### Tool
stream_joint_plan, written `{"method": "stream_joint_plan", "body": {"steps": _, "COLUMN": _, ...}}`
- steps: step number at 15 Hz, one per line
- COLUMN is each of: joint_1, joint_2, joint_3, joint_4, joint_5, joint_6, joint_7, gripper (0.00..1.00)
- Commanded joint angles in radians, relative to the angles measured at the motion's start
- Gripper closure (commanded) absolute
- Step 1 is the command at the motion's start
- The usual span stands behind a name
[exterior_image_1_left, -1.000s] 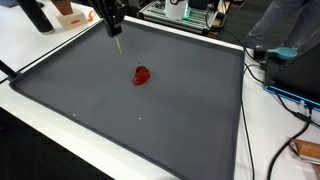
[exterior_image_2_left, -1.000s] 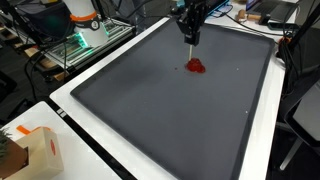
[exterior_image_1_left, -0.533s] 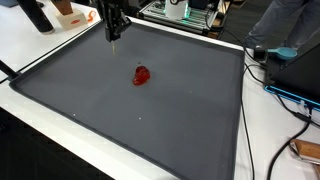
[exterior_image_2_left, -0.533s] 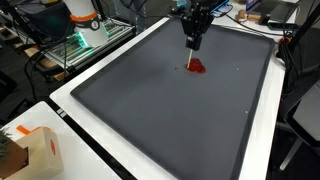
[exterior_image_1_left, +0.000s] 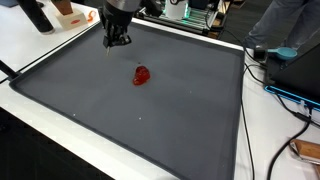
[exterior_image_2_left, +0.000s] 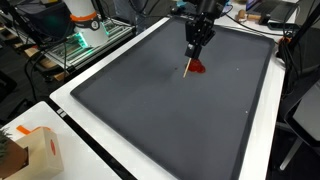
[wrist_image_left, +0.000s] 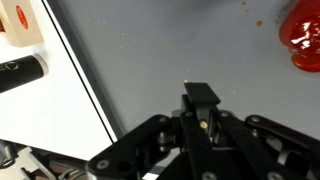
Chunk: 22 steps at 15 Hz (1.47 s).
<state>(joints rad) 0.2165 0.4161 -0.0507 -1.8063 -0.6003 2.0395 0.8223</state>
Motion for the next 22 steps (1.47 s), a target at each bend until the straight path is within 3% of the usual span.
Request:
{"method": "stream_joint_plan", "body": {"steps": 1, "joint_1": 0.048, "joint_2": 0.082, "joint_3": -0.019, "joint_4": 0.077, "joint_5": -0.094, "joint_6": -0.095, "joint_7": 0.106, "gripper": 0.97}}
{"method": "stream_joint_plan", "body": {"steps": 6, "joint_1": 0.068, "joint_2": 0.167, "joint_3": -0.008, "joint_4": 0.149, "joint_5": -0.163, "joint_6": -0.188, "joint_7": 0.175, "gripper": 0.97}}
{"method": "stream_joint_plan", "body": {"steps": 11, "joint_1": 0.068, "joint_2": 0.224, "joint_3": -0.001, "joint_4": 0.208, "joint_5": -0.164, "joint_6": -0.247, "joint_7": 0.168, "gripper": 0.97}}
{"method": "stream_joint_plan", "body": {"steps": 22, "joint_1": 0.063, "joint_2": 0.278, "joint_3": 0.004, "joint_4": 0.261, "joint_5": -0.155, "joint_6": -0.238, "joint_7": 0.147, "gripper": 0.97}}
